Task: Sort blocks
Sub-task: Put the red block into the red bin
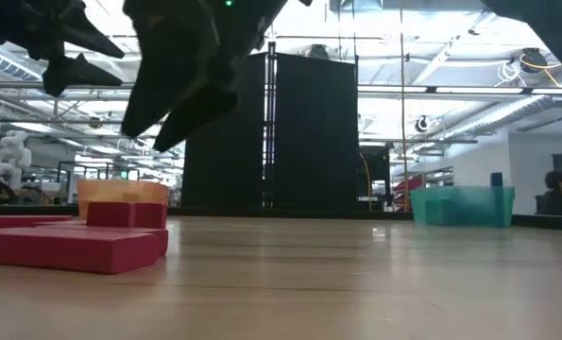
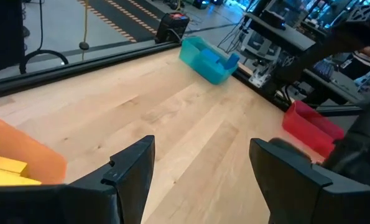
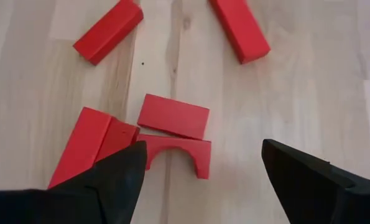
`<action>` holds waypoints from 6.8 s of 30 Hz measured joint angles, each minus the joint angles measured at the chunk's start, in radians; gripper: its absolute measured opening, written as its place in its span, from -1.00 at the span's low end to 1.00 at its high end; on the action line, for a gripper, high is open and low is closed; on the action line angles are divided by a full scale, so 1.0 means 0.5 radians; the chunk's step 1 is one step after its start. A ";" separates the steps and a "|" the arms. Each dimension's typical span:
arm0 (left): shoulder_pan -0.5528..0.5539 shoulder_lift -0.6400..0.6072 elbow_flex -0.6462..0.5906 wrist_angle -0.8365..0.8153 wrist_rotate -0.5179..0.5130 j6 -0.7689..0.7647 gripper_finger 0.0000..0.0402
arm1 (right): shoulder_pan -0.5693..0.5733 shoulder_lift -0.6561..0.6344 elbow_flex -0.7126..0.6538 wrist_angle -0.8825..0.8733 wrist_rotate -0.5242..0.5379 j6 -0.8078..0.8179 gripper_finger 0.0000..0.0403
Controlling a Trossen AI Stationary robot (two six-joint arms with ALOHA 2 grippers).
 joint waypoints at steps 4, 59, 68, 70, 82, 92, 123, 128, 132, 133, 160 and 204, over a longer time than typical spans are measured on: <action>0.000 0.000 0.000 0.006 0.000 0.001 0.29 | 0.000 0.064 0.022 0.013 0.000 0.000 0.53; 0.000 -0.001 0.000 -0.030 -0.057 0.015 0.29 | -0.011 -0.137 0.270 -0.757 0.178 0.501 -0.99; 0.000 0.000 0.000 -0.025 -0.058 0.004 0.29 | 0.178 -0.692 0.277 -1.557 0.476 0.909 -0.99; 0.000 0.000 0.000 -0.024 -0.058 0.004 0.29 | 0.264 -0.805 0.275 -1.757 0.529 1.072 -0.99; 0.000 0.000 0.000 -0.020 -0.057 0.000 0.29 | 0.924 -1.388 -0.201 -1.741 0.679 2.120 -0.99; 0.000 0.002 0.000 -0.021 -0.073 -0.007 0.29 | 1.369 -1.491 -0.933 -1.743 0.389 3.178 -1.00; 0.000 0.002 0.000 -0.023 -0.172 -0.053 0.29 | 1.816 -1.591 -2.030 -1.376 -0.371 3.906 -0.97; 0.000 0.002 0.000 -0.023 -0.172 -0.053 0.29 | 1.783 -1.591 -2.058 -1.387 -0.369 3.905 -0.89; 0.000 0.002 0.000 -0.023 -0.173 -0.053 0.29 | 1.782 -1.591 -2.058 -1.384 -0.369 3.856 -0.71; 0.000 0.002 0.000 -0.023 -0.173 -0.054 0.29 | 1.782 -1.591 -2.058 -1.380 -0.369 3.843 -0.66; 0.001 0.002 0.000 -0.025 -0.182 -0.054 0.29 | 1.042 -1.592 -0.998 -1.495 0.890 2.957 0.08; 0.000 0.002 0.000 -0.046 -0.117 -0.096 0.29 | 0.009 0.211 0.411 0.389 -0.074 -0.192 0.25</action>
